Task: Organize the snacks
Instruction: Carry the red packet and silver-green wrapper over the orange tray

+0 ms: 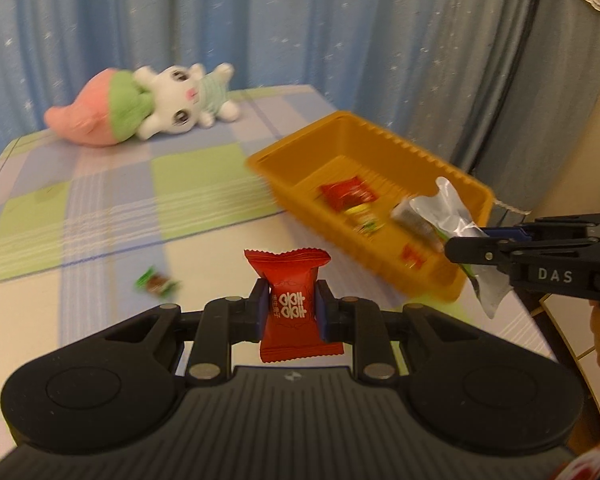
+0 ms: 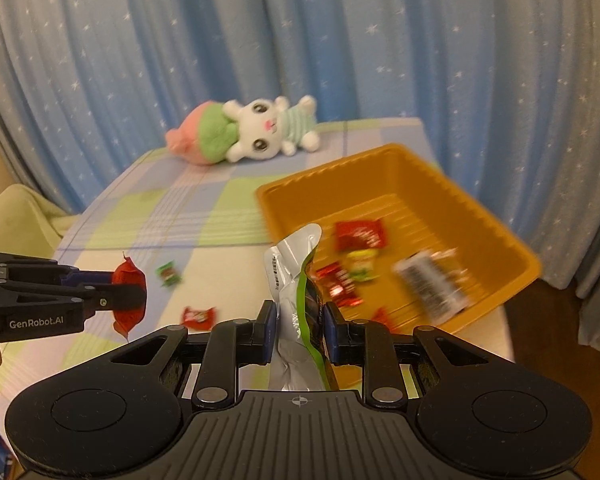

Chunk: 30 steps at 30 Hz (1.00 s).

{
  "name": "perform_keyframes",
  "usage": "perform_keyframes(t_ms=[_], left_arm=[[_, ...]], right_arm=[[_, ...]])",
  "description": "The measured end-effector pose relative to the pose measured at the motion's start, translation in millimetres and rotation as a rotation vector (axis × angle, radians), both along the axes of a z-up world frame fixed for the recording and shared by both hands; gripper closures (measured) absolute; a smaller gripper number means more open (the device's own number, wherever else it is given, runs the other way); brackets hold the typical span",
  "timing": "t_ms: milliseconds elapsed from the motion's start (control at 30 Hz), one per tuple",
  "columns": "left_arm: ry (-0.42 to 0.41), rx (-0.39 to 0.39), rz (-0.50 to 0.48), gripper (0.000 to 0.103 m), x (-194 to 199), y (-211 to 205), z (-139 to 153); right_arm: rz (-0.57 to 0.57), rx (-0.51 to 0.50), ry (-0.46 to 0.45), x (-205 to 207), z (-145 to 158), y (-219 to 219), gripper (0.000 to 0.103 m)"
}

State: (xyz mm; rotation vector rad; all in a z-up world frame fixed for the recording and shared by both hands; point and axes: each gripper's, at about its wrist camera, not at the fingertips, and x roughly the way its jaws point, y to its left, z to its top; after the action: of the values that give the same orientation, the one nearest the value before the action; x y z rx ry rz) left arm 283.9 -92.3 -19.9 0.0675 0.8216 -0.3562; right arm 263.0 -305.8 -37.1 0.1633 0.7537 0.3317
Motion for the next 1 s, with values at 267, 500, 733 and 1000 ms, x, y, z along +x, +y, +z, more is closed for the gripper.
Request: perform_keyframes(t_ms=[267,500,733,1000], left_arm=[[-0.032,-0.011,0.001,0.081,34.8,-58.3,9.7],[-0.049,0.005,0.038,0.081,70.7,-88.5,13.1],[-0.027,0.072,0.079,0.081,109.7,-106.3,-3.7],[0.033,0.108,0.123,0.081,148.0,-112.2,-28.5]], right_arm=[[-0.014,-0.002,-0.039,30.6,6.7,-52.4,0.078],[-0.014,0.002,-0.050,62.3,3.0,-82.0,0.078],[-0.006,0.012,-0.043,92.4,-4.4,-95.0,0.078],[0.002,0.023,-0.031,122.6,-12.6,-102.1,0.078]])
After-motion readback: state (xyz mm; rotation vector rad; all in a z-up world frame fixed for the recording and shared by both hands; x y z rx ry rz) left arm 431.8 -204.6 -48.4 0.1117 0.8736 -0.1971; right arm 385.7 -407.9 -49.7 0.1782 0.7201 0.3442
